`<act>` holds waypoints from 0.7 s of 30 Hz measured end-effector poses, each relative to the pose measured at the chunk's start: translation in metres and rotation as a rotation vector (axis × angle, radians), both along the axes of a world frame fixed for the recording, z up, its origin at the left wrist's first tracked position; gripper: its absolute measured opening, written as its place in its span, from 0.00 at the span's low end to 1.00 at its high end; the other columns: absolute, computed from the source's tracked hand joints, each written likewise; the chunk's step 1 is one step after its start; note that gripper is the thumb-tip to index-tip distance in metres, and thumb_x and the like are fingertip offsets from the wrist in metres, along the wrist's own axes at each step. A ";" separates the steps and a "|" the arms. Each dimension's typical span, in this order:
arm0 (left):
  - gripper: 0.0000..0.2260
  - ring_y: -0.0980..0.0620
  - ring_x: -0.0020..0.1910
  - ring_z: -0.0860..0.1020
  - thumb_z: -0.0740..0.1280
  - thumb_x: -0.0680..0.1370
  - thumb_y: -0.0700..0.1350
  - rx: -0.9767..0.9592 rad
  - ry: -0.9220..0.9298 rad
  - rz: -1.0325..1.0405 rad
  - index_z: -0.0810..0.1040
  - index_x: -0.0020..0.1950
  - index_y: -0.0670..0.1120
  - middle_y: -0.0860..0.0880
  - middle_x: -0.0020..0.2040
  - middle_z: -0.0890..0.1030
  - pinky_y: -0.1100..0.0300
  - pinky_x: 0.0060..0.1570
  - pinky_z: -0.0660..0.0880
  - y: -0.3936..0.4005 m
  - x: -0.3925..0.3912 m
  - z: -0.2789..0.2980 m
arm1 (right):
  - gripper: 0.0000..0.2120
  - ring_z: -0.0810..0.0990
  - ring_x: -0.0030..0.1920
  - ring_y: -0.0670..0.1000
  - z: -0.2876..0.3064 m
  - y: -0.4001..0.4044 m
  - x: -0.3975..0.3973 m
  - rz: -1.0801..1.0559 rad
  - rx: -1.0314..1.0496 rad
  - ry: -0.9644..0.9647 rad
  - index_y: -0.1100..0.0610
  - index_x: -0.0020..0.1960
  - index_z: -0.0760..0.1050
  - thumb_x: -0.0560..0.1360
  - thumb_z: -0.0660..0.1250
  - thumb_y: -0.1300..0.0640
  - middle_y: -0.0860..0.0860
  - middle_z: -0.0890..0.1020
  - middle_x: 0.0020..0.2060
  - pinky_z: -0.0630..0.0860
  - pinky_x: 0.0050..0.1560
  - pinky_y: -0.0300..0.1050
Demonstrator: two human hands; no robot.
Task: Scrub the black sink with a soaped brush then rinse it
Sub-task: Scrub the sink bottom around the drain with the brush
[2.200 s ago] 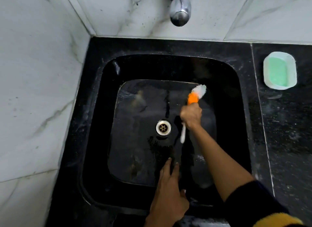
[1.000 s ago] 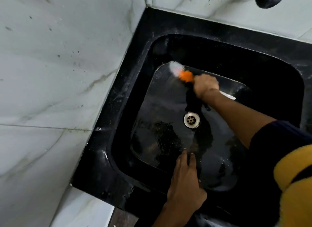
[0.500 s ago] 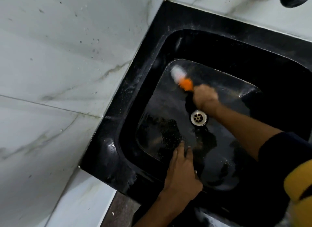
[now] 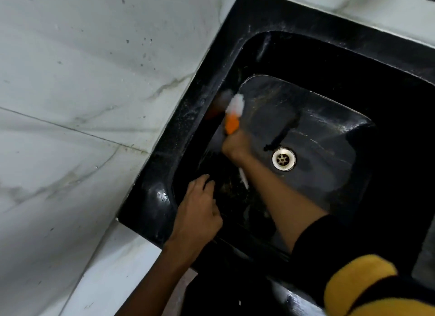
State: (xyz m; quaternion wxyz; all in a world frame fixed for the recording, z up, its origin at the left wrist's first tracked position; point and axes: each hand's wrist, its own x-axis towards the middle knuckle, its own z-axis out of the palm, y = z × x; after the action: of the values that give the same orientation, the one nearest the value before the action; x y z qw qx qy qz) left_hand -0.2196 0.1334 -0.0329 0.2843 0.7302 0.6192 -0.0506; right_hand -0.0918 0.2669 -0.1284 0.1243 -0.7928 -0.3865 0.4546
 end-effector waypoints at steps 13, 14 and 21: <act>0.29 0.48 0.72 0.67 0.57 0.68 0.41 -0.099 0.074 0.006 0.73 0.70 0.40 0.46 0.74 0.68 0.58 0.71 0.64 0.003 0.012 0.008 | 0.14 0.77 0.59 0.61 -0.019 0.054 0.006 -0.093 0.045 0.010 0.62 0.60 0.75 0.75 0.61 0.62 0.61 0.78 0.59 0.74 0.54 0.49; 0.31 0.48 0.75 0.62 0.58 0.69 0.41 -0.109 0.078 0.000 0.68 0.74 0.40 0.45 0.78 0.63 0.59 0.74 0.59 0.004 0.014 0.009 | 0.14 0.78 0.57 0.62 -0.022 0.038 0.000 -0.040 0.038 0.004 0.61 0.59 0.74 0.74 0.62 0.62 0.62 0.79 0.57 0.74 0.52 0.49; 0.33 0.46 0.74 0.65 0.54 0.66 0.42 -0.073 0.064 0.075 0.71 0.71 0.36 0.43 0.75 0.68 0.58 0.74 0.60 0.004 0.014 0.006 | 0.15 0.78 0.58 0.63 -0.029 -0.034 0.013 0.236 -0.095 -0.143 0.63 0.58 0.75 0.74 0.61 0.60 0.63 0.79 0.57 0.75 0.55 0.52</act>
State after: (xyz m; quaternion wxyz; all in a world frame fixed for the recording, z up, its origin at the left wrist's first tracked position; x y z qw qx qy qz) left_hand -0.2055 0.1370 -0.0266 0.2923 0.6938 0.6525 -0.0859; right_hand -0.0787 0.2327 -0.1576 0.0043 -0.7771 -0.4629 0.4263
